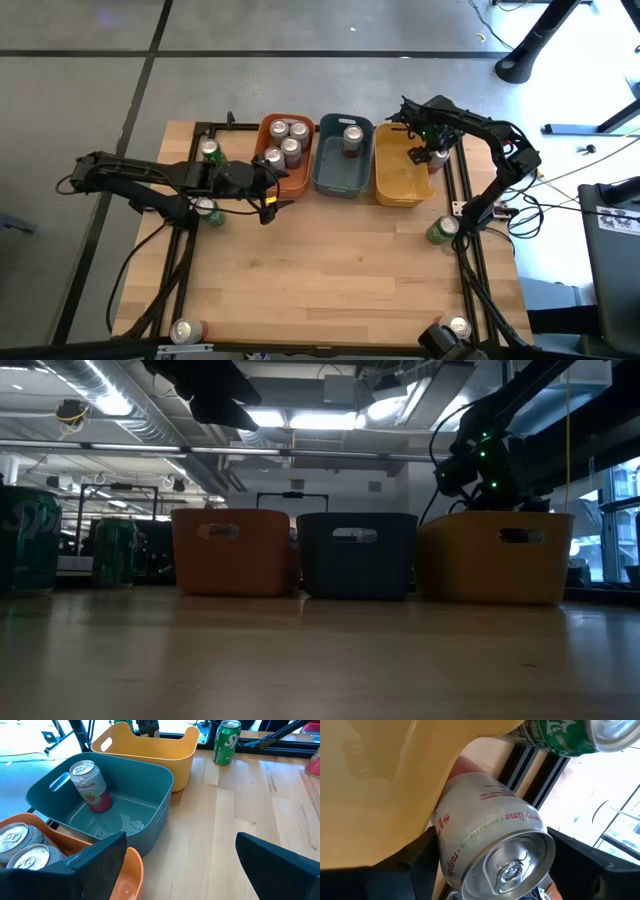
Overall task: Sort soda cans
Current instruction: Put the top right pink-white soda can into the blue bin
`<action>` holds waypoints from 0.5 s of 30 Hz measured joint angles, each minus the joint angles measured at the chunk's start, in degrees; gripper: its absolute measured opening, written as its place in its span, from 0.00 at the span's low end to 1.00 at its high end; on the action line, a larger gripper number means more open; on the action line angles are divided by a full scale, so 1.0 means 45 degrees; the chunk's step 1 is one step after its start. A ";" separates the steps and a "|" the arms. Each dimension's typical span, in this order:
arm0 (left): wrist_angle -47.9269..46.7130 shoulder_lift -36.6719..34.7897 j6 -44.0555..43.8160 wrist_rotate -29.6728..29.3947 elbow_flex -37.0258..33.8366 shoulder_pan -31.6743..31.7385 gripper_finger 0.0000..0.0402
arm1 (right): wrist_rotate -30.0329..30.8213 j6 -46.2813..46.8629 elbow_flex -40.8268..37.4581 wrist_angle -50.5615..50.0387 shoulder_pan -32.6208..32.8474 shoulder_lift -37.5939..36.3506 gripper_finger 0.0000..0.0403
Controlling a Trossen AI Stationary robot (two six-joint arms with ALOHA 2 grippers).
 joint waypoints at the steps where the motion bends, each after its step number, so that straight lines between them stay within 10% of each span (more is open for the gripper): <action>1: -0.0002 0.0000 0.0000 -0.0001 0.0000 0.0000 0.90 | 0.0030 -0.0003 -0.0005 -0.0006 0.0004 -0.0018 0.73; 15: 0.0002 0.0000 0.0024 0.0000 0.0000 0.0000 0.90 | -0.0390 -0.0087 0.1638 -0.1175 -0.0011 -0.1726 0.72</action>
